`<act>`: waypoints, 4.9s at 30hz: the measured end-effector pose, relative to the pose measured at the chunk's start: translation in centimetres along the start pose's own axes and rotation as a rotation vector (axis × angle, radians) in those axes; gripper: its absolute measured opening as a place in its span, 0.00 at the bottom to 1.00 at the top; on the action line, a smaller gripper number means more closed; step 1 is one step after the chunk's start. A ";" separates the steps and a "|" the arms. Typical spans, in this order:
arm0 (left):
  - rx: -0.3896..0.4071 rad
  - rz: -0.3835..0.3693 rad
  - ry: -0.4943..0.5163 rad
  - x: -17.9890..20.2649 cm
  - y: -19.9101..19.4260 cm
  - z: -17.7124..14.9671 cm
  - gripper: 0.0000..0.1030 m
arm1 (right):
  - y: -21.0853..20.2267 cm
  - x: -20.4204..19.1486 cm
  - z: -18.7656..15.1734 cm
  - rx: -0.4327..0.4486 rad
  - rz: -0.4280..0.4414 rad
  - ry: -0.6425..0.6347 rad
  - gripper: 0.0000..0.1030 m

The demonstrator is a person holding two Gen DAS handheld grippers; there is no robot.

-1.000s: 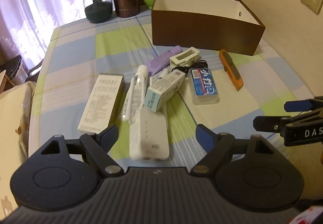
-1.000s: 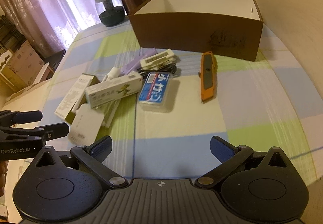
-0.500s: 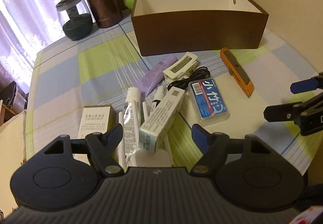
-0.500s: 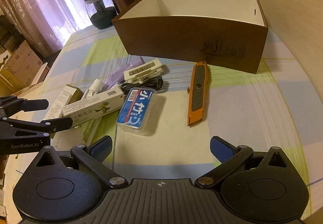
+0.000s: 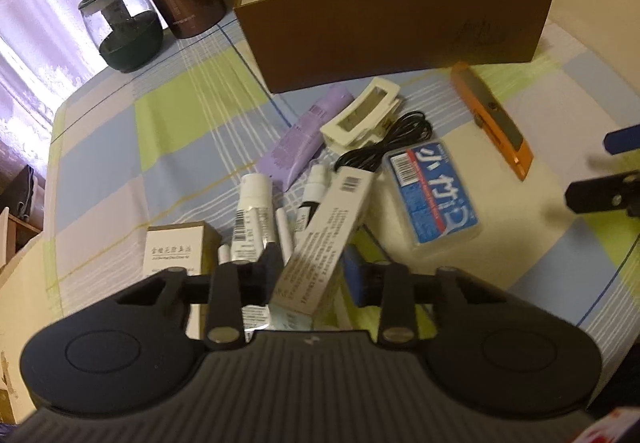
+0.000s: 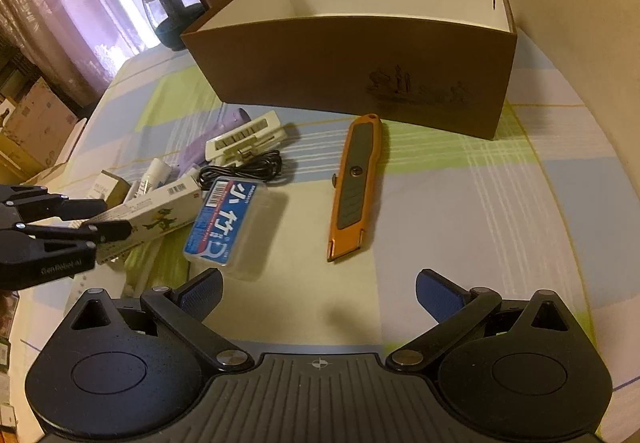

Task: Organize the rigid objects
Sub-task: 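Move the left tool to the white medicine box while the right tool approaches the blue toothpick case, then grasp the white medicine box with the left tool while the right tool grasps the blue toothpick case, then carry both held items into the brown box and open both tools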

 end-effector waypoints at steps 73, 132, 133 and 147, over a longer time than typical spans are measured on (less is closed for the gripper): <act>0.072 -0.112 -0.256 -7.2 0.8 0.5 0.21 | 8.1 -10.1 5.4 -0.056 -0.070 -0.029 0.82; 0.175 -0.102 -0.125 -2.3 -2.7 5.3 0.21 | 1.1 -7.3 6.8 0.044 -0.084 -0.028 0.53; 0.185 -0.102 -0.122 -2.2 -3.0 5.8 0.21 | 0.6 -7.0 7.1 0.058 -0.083 -0.025 0.53; 0.297 -0.111 -0.087 -1.3 -5.1 13.8 0.21 | -4.5 -2.8 13.8 0.205 -0.067 0.028 0.53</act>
Point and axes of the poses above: each gripper's, at about its wrist camera, not at the fingertips, and y roughly the way its jaws point, x to its right, z to its top, the point moved 1 cm from there along y, roughly the way its jaws point, and after that the axes turned 12 degrees about -x, right-handed, at the moved point
